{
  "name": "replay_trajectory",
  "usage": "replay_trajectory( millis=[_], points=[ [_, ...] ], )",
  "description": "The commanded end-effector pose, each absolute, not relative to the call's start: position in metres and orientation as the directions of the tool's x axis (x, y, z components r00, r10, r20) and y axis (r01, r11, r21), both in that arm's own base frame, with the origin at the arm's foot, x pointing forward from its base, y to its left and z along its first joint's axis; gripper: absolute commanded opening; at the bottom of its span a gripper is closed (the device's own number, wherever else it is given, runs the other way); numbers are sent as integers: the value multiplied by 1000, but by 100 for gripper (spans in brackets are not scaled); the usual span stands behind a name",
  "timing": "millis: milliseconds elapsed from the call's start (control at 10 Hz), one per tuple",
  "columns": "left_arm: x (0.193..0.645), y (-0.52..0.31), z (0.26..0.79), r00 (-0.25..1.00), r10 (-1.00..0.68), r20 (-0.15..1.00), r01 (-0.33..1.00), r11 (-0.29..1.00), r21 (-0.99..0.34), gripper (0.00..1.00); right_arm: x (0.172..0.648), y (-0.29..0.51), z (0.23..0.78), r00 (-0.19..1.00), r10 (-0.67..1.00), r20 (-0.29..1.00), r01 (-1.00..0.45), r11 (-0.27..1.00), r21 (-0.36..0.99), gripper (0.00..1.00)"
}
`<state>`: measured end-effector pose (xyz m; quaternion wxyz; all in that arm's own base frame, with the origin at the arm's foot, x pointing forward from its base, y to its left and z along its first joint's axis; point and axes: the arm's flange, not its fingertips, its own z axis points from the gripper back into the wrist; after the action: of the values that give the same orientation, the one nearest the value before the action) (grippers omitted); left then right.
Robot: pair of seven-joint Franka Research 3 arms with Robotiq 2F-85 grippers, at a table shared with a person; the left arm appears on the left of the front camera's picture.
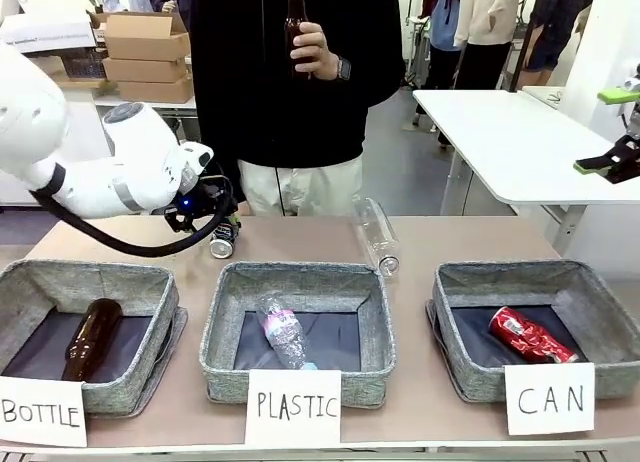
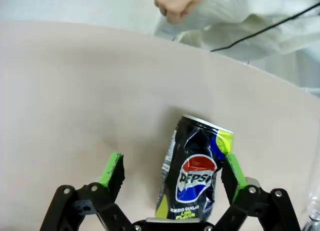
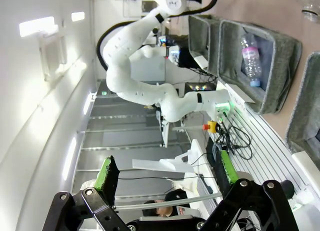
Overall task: Sort the can waste into the basket.
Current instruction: Pick up the can waste from the table and place it in the right Fabric basket.
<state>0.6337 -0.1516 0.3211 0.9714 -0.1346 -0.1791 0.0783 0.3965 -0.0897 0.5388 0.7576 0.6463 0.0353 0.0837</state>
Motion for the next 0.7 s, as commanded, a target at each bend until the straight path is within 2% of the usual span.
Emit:
replay_trajectory(
  millis=[0, 400, 500, 600],
  points=[
    [646, -168, 318, 951, 168, 261, -89, 952, -292, 100, 395, -92, 540, 980, 186, 75, -104, 151, 983, 100],
    [646, -188, 309, 962, 120, 245, -48, 959, -281, 100, 395, -92, 540, 980, 186, 75, -104, 151, 983, 100],
    [646, -190, 307, 962, 104, 254, -34, 963, -266, 40, 395, -92, 540, 980, 186, 75, -104, 151, 983, 100],
    [645, -190, 308, 960, 100, 261, -31, 966, -257, 40, 395, -92, 540, 980, 186, 75, -104, 151, 983, 100]
  ],
)
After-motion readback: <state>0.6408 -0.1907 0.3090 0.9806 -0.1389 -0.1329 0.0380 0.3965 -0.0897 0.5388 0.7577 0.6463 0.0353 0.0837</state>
